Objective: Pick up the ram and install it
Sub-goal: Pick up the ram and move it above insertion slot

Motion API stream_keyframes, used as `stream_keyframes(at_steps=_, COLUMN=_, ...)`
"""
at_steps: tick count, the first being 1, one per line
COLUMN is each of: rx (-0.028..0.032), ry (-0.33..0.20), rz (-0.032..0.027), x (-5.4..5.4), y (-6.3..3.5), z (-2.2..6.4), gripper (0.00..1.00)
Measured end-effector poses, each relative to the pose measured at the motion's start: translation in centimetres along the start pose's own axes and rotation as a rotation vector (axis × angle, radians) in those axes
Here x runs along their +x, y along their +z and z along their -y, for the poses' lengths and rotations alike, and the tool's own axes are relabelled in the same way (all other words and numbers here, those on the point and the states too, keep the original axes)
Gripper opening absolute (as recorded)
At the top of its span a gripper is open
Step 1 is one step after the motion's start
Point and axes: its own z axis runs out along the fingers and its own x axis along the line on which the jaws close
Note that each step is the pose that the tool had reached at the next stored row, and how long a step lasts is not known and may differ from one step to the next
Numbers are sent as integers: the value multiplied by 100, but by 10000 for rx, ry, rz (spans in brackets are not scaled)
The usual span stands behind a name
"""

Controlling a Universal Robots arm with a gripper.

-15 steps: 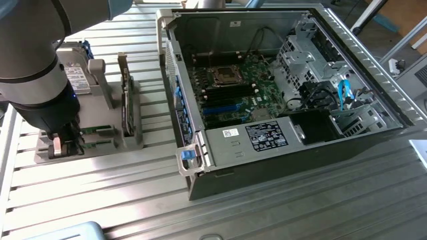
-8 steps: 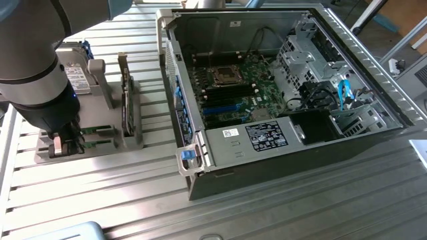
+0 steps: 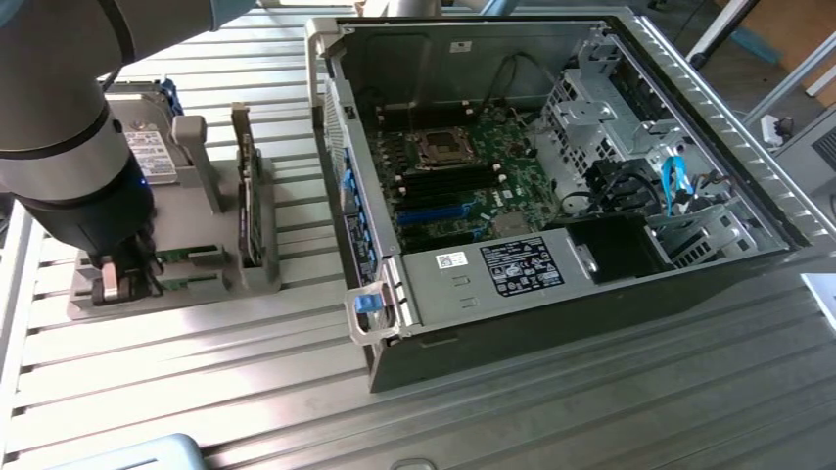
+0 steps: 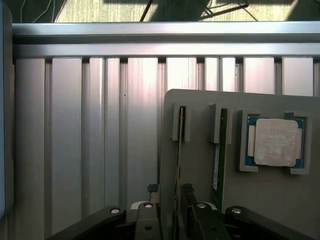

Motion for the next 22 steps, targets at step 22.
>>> stream_keyframes(at_steps=22, rx=4, ry=-26, rz=503, x=95, y=140, z=3, gripper=30)
